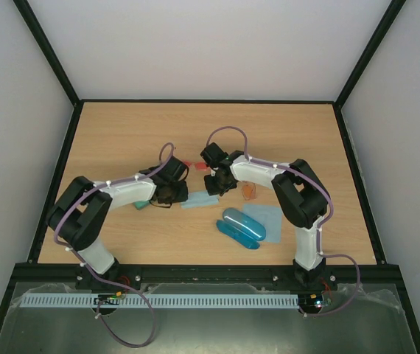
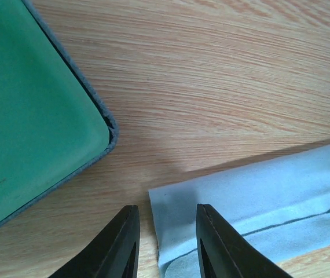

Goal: Organize the sunglasses
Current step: Pick up the glasses cleaning cloth from the center of the board.

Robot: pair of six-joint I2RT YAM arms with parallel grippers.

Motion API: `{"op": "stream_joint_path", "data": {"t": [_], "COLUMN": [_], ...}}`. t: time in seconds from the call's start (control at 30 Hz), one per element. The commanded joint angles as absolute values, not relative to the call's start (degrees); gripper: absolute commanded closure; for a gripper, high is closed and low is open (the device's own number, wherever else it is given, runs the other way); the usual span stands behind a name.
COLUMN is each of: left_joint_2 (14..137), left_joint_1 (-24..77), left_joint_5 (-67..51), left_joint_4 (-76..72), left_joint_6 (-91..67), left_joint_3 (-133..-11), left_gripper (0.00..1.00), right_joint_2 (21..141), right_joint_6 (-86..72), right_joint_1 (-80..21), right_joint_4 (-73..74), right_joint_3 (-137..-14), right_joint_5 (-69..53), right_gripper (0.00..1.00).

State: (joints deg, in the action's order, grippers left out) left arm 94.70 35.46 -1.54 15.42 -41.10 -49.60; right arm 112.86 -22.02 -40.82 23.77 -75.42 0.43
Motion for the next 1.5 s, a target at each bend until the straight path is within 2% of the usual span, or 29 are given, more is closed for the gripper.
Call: {"op": "stream_joint_path", "data": {"t": [0.0, 0.23, 0.3, 0.4, 0.43, 0.97, 1.47], "left_joint_2": [97.0, 99.1, 99.9, 101.3, 101.7, 89.0, 83.6], "left_joint_1": [35.7, 35.7, 35.8, 35.8, 35.9, 36.2, 36.2], "left_joint_5": [-1.8, -1.2, -1.0, -1.1, -1.0, 4.2, 5.1], "left_joint_4": [15.8, 14.7, 14.4, 14.0, 13.9, 16.7, 17.6], "left_joint_6": [-42.4, -42.8, -42.8, -42.6, -42.6, -45.6, -46.9], "left_joint_3": [-49.7, -49.9, -50.2, -50.8, -51.0, -47.9, -45.6], "left_gripper": [0.7, 0.71, 0.78, 0.96, 0.98, 0.98, 0.98], "right_joint_2": [111.6, 111.3, 111.4, 111.4, 111.4, 105.9, 105.7], "right_joint_6": [-22.3, -22.5, -22.5, -22.6, -22.7, -22.6, -22.4], "right_joint_1": [-40.6, -40.6, -40.6, -40.6, -40.6, -40.6, -40.8], "right_joint_4": [24.4, 23.7, 23.4, 23.0, 22.9, 23.0, 24.0], "right_joint_3": [-74.1, -73.2, -72.9, -72.7, -72.7, -73.1, -75.9], "right_joint_5": [-0.1, -0.8, -1.0, -1.4, -1.6, -1.3, -3.0], "right_gripper": [0.99, 0.99, 0.99, 0.99, 0.99, 0.99, 0.99]}}
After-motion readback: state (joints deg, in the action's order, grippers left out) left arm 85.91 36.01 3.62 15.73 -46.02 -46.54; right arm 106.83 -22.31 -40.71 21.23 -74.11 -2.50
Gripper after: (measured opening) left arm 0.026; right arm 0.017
